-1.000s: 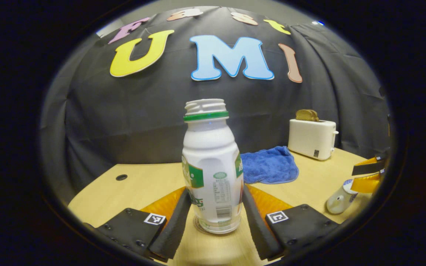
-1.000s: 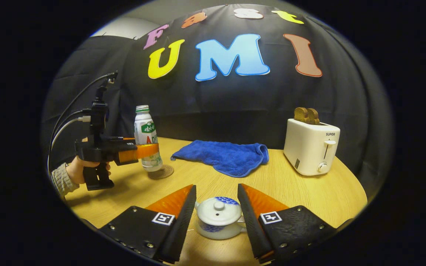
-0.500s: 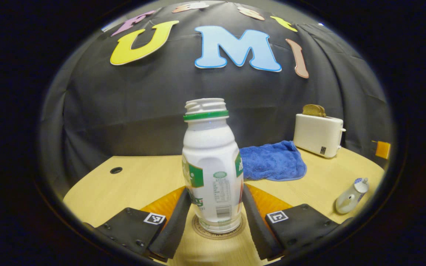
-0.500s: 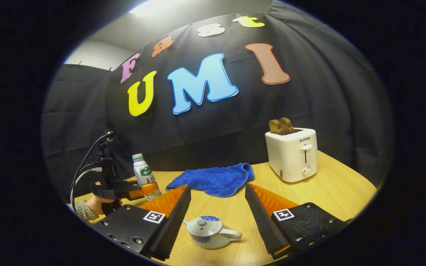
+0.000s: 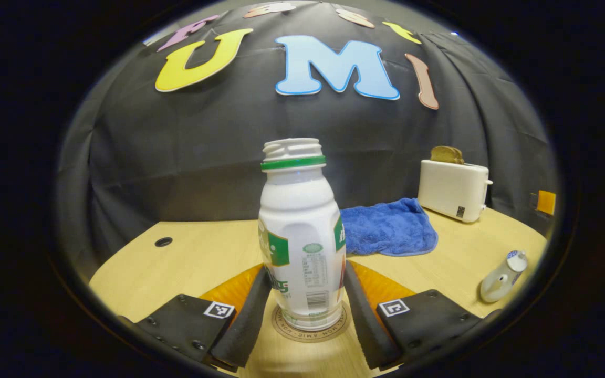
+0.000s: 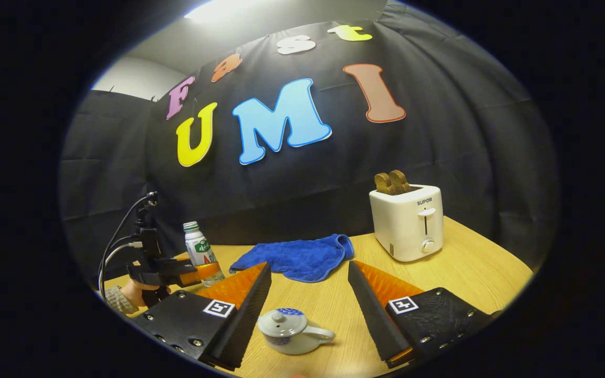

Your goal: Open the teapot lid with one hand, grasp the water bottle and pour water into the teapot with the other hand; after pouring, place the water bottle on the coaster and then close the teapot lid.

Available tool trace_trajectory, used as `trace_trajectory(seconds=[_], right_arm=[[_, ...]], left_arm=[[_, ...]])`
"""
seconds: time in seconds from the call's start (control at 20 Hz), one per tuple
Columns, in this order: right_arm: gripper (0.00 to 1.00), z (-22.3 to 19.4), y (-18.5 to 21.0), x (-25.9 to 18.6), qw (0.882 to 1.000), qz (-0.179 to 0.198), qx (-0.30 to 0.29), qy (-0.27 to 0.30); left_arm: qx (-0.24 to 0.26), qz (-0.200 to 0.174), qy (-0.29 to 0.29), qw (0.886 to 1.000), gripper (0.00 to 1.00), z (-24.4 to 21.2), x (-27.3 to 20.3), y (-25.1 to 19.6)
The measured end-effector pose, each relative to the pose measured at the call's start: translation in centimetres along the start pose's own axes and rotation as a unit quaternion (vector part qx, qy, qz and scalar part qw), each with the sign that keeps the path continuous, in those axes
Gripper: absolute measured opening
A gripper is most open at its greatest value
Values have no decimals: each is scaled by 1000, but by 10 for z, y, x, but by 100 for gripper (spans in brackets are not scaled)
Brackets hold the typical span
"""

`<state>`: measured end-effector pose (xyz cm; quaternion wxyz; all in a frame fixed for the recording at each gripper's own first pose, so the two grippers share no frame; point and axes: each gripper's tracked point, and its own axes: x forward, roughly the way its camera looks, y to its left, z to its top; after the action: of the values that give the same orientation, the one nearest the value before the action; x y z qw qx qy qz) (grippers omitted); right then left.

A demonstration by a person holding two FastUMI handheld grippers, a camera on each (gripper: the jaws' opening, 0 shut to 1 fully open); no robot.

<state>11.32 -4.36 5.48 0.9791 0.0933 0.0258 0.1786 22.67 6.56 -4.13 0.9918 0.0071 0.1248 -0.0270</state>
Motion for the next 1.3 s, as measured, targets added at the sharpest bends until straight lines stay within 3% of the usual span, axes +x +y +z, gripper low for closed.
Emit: trace_trajectory(seconds=[0.2,0.25,0.4,0.5,0.7,0.75,1.3], right_arm=[[91,0,0,1,1000,0,-2,1],[91,0,0,0,1000,0,0,0],[91,1,-1,1,1000,0,3,-2],[91,1,-1,0,1000,-1,3,-1],[91,0,2,0,1000,3,1,0],[91,-1,2,0,1000,3,0,1],[91,2,5,-1,1000,1,1,-8]], left_arm=[[2,-9,8,1000,94,-6,0,-1],[2,-9,9,1000,89,-7,1,-2],[-1,-11,7,1000,89,-5,-1,-3],[3,-12,8,1000,96,-7,-1,-3],[21,-15,3,1000,91,-4,0,-1],[22,-17,2,1000,96,-2,1,1],[4,-29,-28,999,97,9,1,-5]])
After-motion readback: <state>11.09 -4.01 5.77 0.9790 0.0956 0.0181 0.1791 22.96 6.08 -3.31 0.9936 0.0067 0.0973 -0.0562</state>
